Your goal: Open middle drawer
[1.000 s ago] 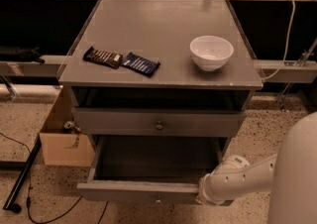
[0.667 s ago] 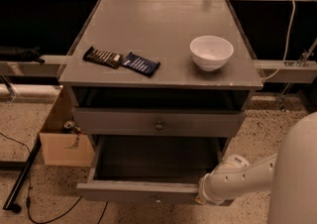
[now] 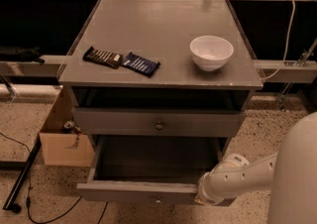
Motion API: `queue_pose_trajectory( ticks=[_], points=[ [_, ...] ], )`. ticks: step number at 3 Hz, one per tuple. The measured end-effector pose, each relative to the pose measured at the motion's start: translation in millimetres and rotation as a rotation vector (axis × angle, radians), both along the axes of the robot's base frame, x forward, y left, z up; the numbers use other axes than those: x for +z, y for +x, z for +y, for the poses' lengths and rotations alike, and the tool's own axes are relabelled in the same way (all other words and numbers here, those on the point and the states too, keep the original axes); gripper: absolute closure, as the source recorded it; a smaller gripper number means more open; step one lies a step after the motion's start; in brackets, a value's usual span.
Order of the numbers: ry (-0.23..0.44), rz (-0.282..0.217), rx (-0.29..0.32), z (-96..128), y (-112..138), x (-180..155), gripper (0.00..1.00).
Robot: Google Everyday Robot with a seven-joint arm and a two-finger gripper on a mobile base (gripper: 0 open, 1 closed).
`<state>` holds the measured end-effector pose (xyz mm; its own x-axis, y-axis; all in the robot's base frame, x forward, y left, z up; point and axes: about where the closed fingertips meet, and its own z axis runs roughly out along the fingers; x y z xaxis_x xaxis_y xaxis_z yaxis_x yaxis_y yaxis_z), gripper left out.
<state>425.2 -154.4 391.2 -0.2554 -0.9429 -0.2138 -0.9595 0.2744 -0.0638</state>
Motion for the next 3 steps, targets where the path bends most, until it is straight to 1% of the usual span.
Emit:
queue_pose_trajectory(
  ticks=[1, 2, 3],
  points=[
    [0.000, 0.000, 0.000, 0.0, 0.0, 0.0, 0.03],
    [0.000, 0.000, 0.000, 0.0, 0.0, 0.0, 0.00],
    [0.000, 0.000, 0.000, 0.0, 0.0, 0.0, 0.00]
  ],
)
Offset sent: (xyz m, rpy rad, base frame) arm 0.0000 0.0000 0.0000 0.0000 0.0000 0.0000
